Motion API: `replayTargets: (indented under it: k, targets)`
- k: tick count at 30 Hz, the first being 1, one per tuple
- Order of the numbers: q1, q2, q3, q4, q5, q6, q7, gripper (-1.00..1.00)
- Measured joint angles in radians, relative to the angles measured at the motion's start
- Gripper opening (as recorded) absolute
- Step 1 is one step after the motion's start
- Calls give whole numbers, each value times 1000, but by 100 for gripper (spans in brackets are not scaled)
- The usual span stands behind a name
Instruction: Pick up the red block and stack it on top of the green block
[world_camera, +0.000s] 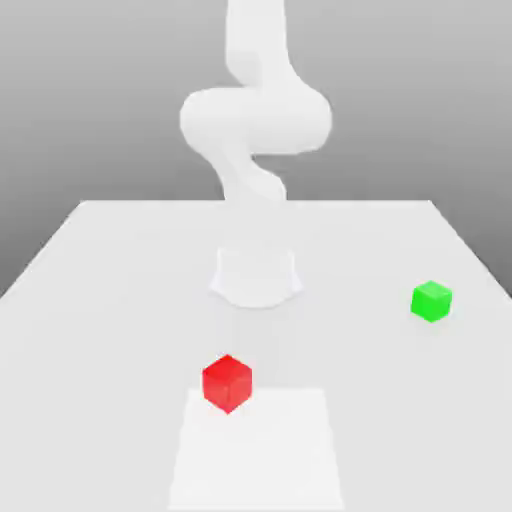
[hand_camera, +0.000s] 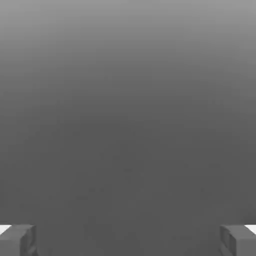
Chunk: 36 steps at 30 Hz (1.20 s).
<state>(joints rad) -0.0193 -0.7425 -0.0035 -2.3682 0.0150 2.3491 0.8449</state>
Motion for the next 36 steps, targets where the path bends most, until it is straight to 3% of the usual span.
replayTargets:
  k: [16, 23, 24, 31, 36]
  targets:
    - [-158, 498, 80, -540, 40, 411, 438, 0]
    - [-152, 855, 40, -566, -42, 700, 563, 0]
    - [-138, 891, 25, -562, -48, 731, 569, -100]
    - [-135, 901, 21, -561, -52, 740, 572, -100]
    - [-151, 748, 49, -581, -8, 608, 540, -100]
